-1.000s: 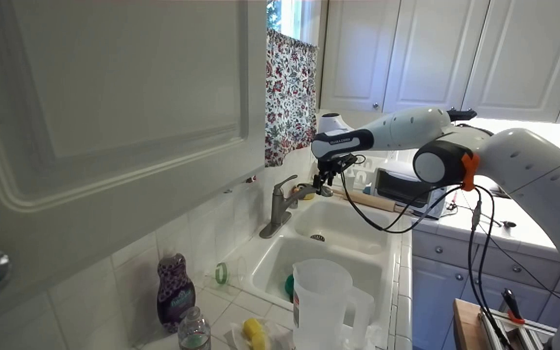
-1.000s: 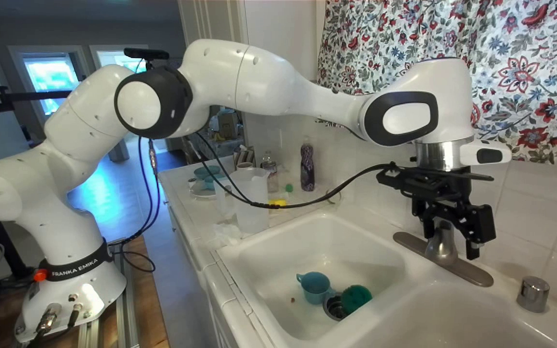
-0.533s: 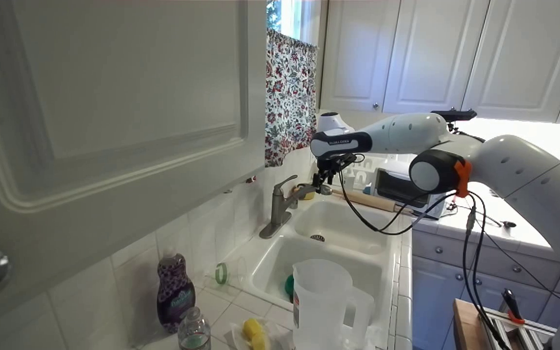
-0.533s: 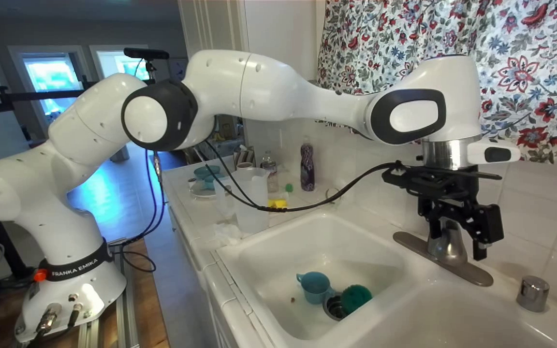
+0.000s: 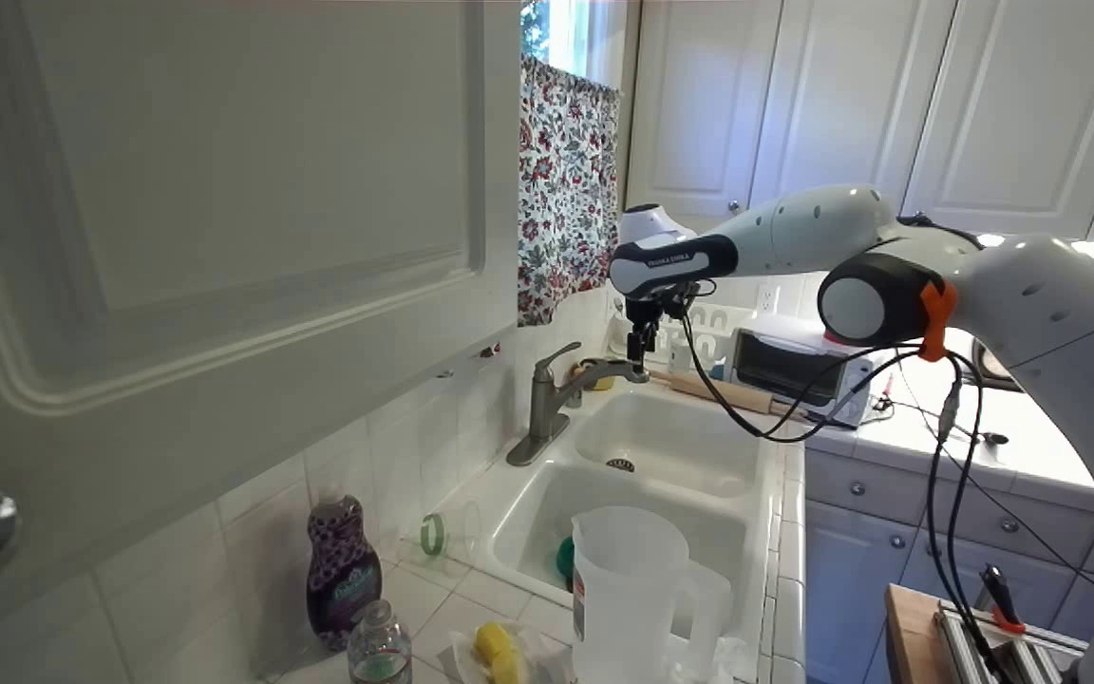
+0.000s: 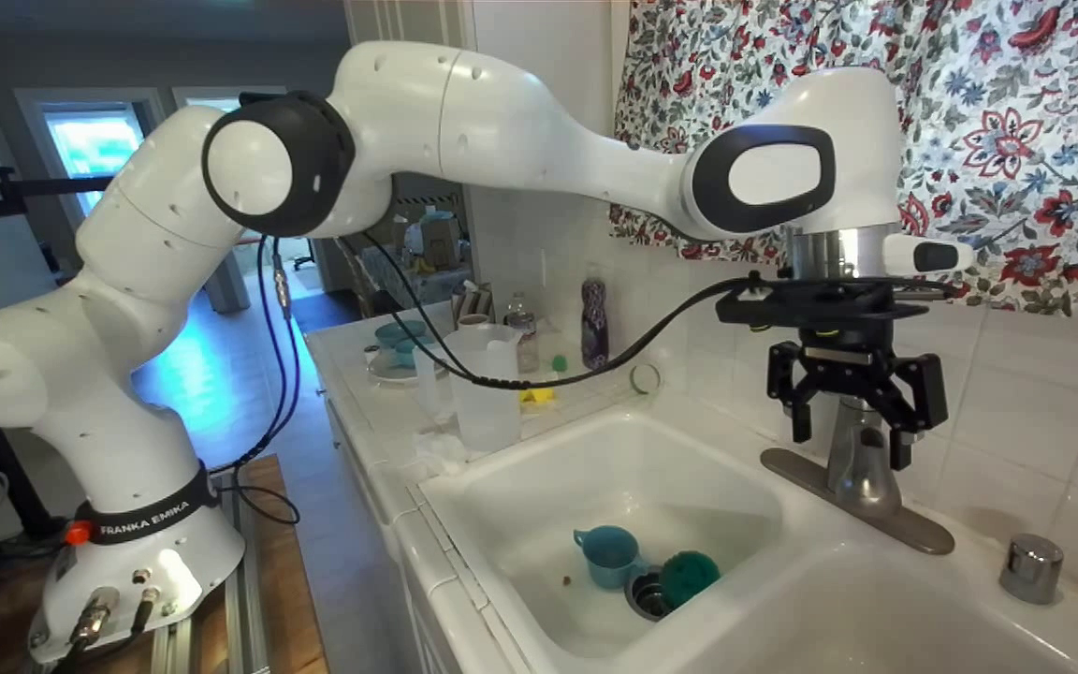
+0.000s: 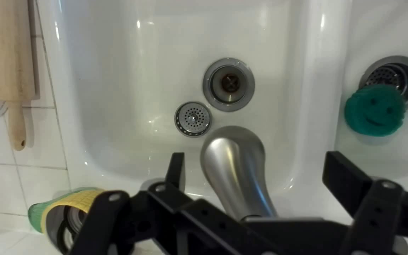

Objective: Push the faucet nozzle to the right

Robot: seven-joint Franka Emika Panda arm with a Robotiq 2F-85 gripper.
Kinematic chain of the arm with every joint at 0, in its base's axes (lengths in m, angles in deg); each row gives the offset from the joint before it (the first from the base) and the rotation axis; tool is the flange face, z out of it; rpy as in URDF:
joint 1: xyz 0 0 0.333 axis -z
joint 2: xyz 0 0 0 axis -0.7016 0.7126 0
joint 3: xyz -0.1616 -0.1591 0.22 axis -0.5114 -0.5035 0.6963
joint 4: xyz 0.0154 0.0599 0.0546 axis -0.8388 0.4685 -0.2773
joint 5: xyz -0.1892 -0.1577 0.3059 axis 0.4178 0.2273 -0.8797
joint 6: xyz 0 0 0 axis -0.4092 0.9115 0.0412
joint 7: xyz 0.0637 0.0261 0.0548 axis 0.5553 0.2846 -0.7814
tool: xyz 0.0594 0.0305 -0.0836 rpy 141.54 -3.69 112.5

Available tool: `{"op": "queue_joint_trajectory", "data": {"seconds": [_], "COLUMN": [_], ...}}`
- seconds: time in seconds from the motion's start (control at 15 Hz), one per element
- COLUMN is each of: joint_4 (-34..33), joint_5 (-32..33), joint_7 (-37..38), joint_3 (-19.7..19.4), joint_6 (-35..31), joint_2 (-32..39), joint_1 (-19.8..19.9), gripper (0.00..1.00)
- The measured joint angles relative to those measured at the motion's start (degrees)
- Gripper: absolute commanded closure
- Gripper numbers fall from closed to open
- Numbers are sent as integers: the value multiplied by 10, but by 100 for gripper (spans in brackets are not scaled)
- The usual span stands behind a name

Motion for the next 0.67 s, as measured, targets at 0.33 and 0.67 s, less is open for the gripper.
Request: {"op": "queue_joint_trajectory", "data": {"seconds": [0.33,0.67], "joint_4": [121,244], "joint_5": [-7,-23], "joint_7": [62,165], "joint_3": [0,4], "joint_6": [-7,-24], "joint_2": [-96,-200], "joint_1": [-32,-66], "gripper": [0,0]}}
